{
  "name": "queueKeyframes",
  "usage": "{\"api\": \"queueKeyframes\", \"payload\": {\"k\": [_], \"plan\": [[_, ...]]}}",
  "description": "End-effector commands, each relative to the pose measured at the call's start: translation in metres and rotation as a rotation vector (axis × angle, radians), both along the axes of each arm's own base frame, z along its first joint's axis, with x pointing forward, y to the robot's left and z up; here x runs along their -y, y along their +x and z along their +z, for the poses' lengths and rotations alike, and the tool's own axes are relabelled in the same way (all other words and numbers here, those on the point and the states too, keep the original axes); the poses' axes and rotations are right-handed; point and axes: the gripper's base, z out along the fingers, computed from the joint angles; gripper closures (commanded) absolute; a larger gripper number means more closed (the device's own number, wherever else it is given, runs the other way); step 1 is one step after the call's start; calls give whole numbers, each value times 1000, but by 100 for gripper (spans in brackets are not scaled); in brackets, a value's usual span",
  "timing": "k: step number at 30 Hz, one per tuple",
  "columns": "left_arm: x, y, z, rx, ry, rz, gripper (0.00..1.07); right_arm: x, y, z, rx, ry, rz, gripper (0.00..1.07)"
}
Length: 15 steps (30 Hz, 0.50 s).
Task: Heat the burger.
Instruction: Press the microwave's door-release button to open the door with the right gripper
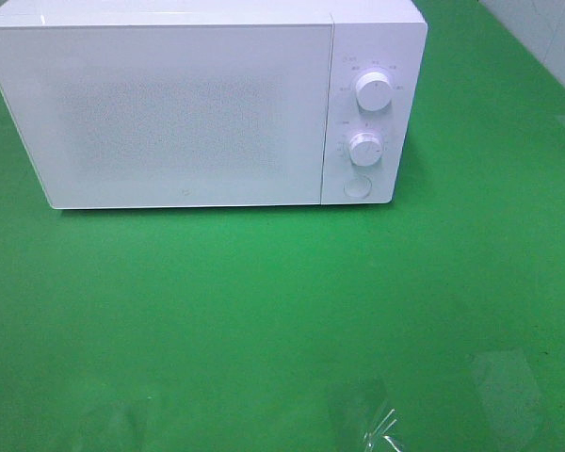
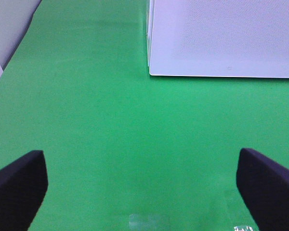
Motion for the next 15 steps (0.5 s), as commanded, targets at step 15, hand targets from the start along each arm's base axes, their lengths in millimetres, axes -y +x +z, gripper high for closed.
{"api": "queueKeyframes", "payload": {"k": [15], "plan": [[0,-2,0,22,-1,3,7,0,-4,1,43,-11,2,31]]}}
